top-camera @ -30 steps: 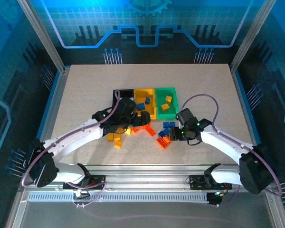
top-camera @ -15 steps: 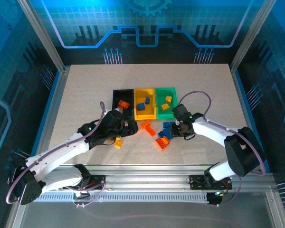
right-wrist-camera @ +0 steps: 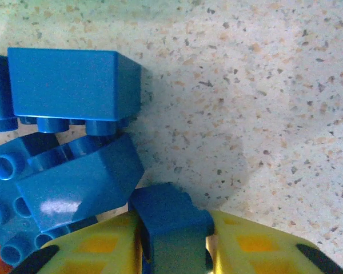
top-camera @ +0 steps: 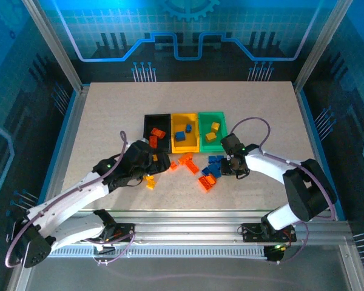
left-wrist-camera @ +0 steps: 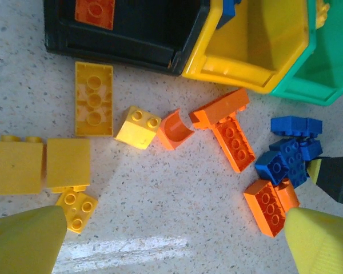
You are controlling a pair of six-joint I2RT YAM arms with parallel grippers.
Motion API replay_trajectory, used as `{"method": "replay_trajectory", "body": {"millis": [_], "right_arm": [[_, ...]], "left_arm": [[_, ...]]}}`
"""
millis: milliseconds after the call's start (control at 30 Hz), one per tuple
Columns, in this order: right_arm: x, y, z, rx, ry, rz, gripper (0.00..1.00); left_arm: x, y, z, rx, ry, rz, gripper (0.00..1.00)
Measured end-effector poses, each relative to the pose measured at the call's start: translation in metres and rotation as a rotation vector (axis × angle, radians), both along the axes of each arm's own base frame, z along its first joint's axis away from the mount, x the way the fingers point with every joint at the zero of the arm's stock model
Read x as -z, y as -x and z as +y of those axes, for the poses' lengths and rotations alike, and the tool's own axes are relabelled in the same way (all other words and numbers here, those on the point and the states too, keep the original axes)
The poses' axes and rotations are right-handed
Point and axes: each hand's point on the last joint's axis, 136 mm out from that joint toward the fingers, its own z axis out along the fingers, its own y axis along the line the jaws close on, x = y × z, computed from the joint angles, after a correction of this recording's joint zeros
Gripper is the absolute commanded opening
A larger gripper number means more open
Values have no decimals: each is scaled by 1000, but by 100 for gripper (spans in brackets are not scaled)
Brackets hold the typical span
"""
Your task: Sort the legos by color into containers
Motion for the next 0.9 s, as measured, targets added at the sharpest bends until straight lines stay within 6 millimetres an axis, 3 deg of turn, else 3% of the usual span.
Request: {"method": "replay_trajectory", "body": {"millis": [233, 467, 567, 700, 800, 900], "right_arm": [[-13, 1, -15, 47, 16, -45, 25], [-54, -4, -11, 26, -37, -145, 25], [-92, -17, 22, -70, -95, -218, 25], [-139, -42, 91, -224, -172, -310, 25], [-148, -67, 136, -288, -207, -336, 25], [-134, -96, 164, -300, -196, -306, 25]], "left_arm": [[-6, 4, 11, -22, -2, -12, 99], [-3, 5, 18, -40, -21, -2, 99], [3, 9, 25, -53, -29, 5, 99], [14, 15, 32, -61, -45, 27, 99], [18, 19, 36, -66, -53, 43, 99], [18, 22, 37, -71, -48, 43, 99]]}}
